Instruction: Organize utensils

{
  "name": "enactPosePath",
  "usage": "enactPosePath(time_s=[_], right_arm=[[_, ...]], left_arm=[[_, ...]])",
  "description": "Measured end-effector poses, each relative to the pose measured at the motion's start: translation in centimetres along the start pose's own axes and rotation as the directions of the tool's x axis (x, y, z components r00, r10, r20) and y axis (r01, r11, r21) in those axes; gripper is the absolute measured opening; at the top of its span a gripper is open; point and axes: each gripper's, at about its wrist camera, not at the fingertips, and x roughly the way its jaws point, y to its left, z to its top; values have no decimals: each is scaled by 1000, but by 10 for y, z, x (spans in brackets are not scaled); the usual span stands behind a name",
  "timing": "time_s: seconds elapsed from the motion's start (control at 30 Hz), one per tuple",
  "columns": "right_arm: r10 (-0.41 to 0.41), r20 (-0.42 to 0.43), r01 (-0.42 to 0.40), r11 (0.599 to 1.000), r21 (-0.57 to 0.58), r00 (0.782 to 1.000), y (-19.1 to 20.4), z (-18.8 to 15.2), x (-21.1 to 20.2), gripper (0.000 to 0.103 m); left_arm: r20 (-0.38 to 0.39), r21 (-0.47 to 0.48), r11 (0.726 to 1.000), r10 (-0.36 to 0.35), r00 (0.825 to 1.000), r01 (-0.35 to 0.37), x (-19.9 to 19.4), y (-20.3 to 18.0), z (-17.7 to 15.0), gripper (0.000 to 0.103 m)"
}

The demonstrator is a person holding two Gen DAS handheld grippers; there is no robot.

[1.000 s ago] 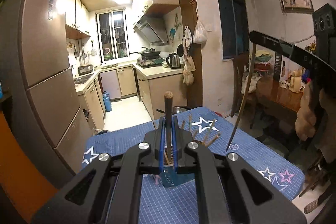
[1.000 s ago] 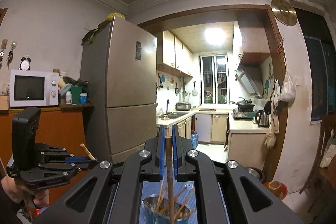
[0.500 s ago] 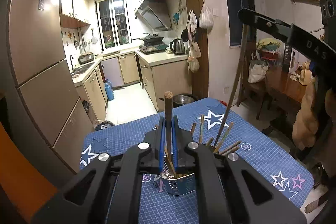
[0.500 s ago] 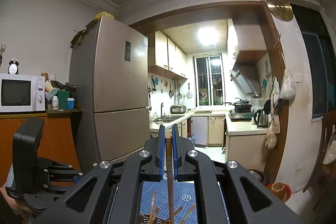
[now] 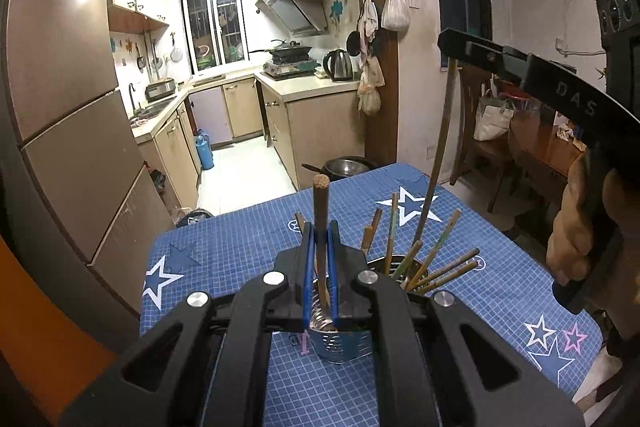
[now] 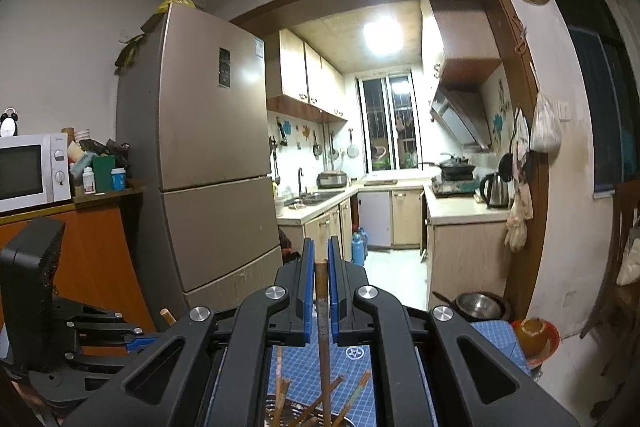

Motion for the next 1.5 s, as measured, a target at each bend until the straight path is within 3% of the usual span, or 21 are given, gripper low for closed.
enactPosePath(time_s=[0.33,0.37,0.43,0.5,0.77,0.87,0.97,1.03,1.13,1.17,1.2,1.33,1.4,1.5], right_arm=[[4,-80,-3,1000,17,997,-7,-17,21,9],[2,-80,-1,1000,13,997,-6,-16,21,10],[6,-77,-5,1000,12,997,-6,-15,19,17],[7,-67,-6,1000,10,998,-5,-13,15,18],[22,-22,-22,1000,-11,1000,3,0,-5,18],[29,-1,-29,999,-21,1000,7,5,-18,22],[29,32,-28,999,-34,999,14,6,-39,42],[22,59,-20,999,-37,998,20,2,-59,69],[-8,94,14,998,-67,996,33,-17,-99,90],[-25,105,33,997,-71,994,38,-29,-117,99],[-33,110,40,997,-65,993,40,-40,-131,99],[-99,84,102,994,-34,992,45,-95,-180,99],[-115,48,116,993,-30,992,47,-121,-197,99],[-149,-21,149,989,-9,989,51,-158,-220,99]], left_arm=[[-32,-14,1000,10,999,-11,14,3,0,6],[-34,-20,1000,9,999,-10,16,4,0,9],[-25,-26,1000,16,1000,-16,16,4,0,36],[-15,-22,999,25,1000,-26,17,3,0,45],[11,-52,998,34,999,-33,11,4,1,48],[35,-58,997,45,998,-43,0,3,1,54],[81,-64,996,62,995,-57,-20,0,-2,59],[147,-76,995,81,986,-70,-47,-3,-10,70],[243,-61,991,134,961,-122,-86,-18,-33,84],[285,-48,987,161,945,-154,-103,-27,-49,91],[313,-45,984,180,932,-174,-115,-34,-62,97],[368,-63,981,195,909,-185,-149,-56,-118,97],[378,-98,979,203,903,-180,-159,-63,-141,97],[360,-161,975,201,911,-151,-165,-66,-172,97]])
